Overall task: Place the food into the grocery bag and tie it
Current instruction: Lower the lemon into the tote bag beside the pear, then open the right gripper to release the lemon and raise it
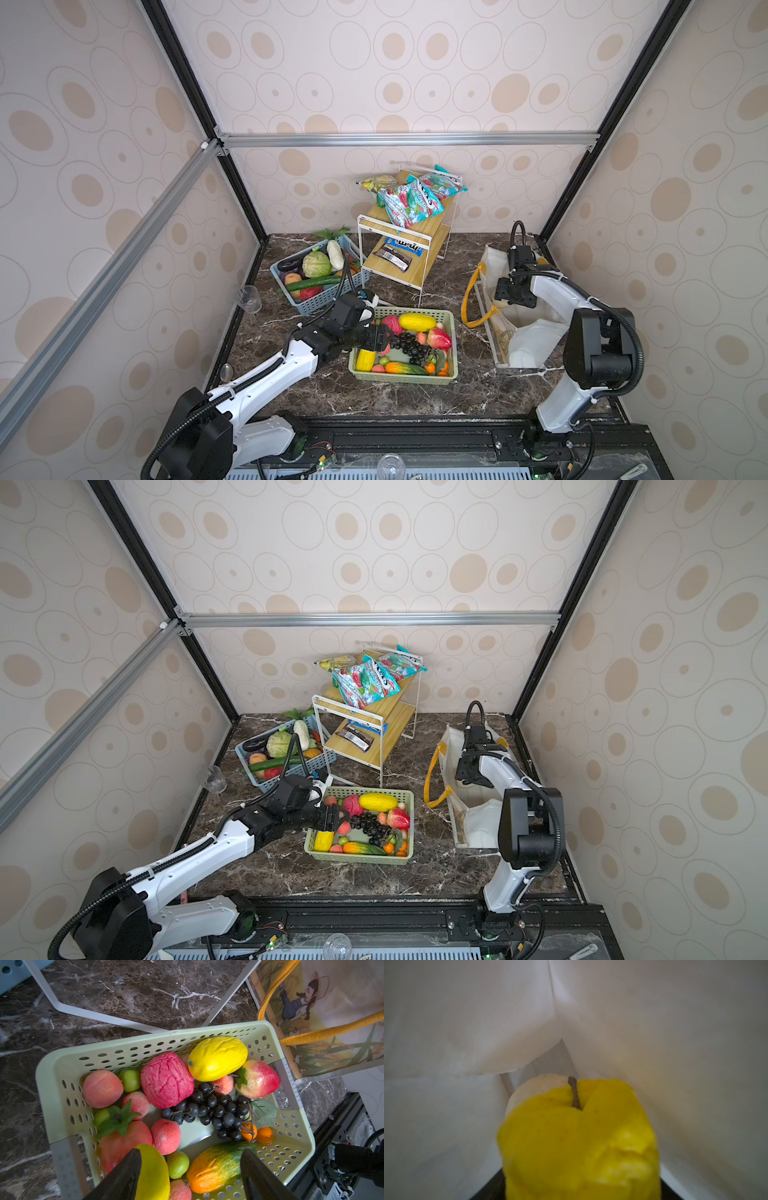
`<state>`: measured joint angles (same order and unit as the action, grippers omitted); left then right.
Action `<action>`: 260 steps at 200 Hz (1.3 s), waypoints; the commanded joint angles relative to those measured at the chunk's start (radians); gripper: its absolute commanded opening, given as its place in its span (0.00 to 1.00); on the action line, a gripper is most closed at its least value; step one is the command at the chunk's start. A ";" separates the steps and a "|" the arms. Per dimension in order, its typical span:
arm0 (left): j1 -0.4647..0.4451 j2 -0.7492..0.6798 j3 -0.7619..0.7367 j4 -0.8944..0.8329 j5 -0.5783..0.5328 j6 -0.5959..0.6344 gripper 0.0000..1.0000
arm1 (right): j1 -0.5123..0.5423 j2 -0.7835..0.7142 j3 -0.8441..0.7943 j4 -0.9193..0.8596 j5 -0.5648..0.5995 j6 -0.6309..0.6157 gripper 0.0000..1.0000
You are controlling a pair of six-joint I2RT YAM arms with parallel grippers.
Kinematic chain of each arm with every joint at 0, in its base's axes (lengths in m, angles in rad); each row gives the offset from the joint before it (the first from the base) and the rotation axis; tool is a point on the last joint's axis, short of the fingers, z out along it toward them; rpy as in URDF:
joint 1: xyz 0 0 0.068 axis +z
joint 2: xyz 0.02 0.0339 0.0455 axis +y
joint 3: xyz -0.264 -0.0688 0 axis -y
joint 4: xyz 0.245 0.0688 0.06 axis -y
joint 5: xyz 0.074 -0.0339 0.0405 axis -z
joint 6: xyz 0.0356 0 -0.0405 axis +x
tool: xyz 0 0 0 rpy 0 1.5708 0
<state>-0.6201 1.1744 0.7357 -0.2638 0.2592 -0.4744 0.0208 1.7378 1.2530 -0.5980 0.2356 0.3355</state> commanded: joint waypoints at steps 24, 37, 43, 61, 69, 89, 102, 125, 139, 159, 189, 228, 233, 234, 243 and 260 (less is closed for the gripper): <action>-0.012 -0.001 0.030 -0.009 -0.012 0.009 0.76 | -0.009 0.002 0.010 -0.029 -0.016 0.011 0.82; -0.012 0.002 0.033 -0.009 -0.010 0.010 0.76 | -0.009 -0.003 0.019 -0.038 -0.017 0.014 0.83; -0.012 0.002 0.033 -0.010 -0.010 0.010 0.76 | -0.009 -0.005 0.023 -0.042 -0.018 0.013 0.83; -0.012 0.002 0.036 -0.011 -0.010 0.012 0.76 | -0.010 -0.017 0.036 -0.057 -0.023 0.013 0.84; -0.011 0.003 0.037 -0.012 -0.009 0.012 0.76 | -0.010 -0.024 0.044 -0.066 -0.030 0.013 0.85; -0.013 0.005 0.039 -0.012 -0.010 0.013 0.76 | -0.010 -0.045 0.064 -0.092 -0.050 0.010 0.86; -0.013 0.008 0.039 -0.012 -0.009 0.014 0.76 | -0.009 -0.063 0.074 -0.105 -0.065 0.008 0.87; -0.013 0.010 0.039 -0.010 -0.010 0.012 0.76 | -0.011 -0.099 0.089 -0.127 -0.100 0.001 0.88; -0.014 0.010 0.036 -0.005 -0.009 0.010 0.76 | -0.010 -0.121 0.102 -0.142 -0.122 -0.005 0.88; -0.015 0.011 0.033 -0.004 -0.009 0.009 0.76 | -0.010 -0.147 0.123 -0.169 -0.152 -0.014 0.88; -0.015 0.007 0.026 0.001 -0.010 0.006 0.76 | -0.009 -0.188 0.157 -0.210 -0.221 -0.031 0.86; -0.018 0.005 0.021 0.007 -0.011 0.002 0.76 | -0.008 -0.264 0.170 -0.231 -0.284 -0.040 0.81; -0.018 0.005 0.021 0.008 -0.010 0.002 0.76 | -0.007 -0.271 0.172 -0.237 -0.292 -0.042 0.80; -0.018 0.004 0.021 0.008 -0.010 0.002 0.76 | -0.007 -0.272 0.173 -0.238 -0.294 -0.043 0.80; -0.020 0.005 0.022 0.008 -0.010 0.002 0.76 | -0.007 -0.285 0.177 -0.247 -0.314 -0.045 0.77; -0.022 0.007 0.022 0.011 -0.011 0.000 0.76 | 0.004 -0.317 0.170 -0.248 -0.356 -0.052 0.68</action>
<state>-0.6277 1.1820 0.7357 -0.2626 0.2592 -0.4744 0.0174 1.4712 1.4055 -0.8021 -0.0456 0.3035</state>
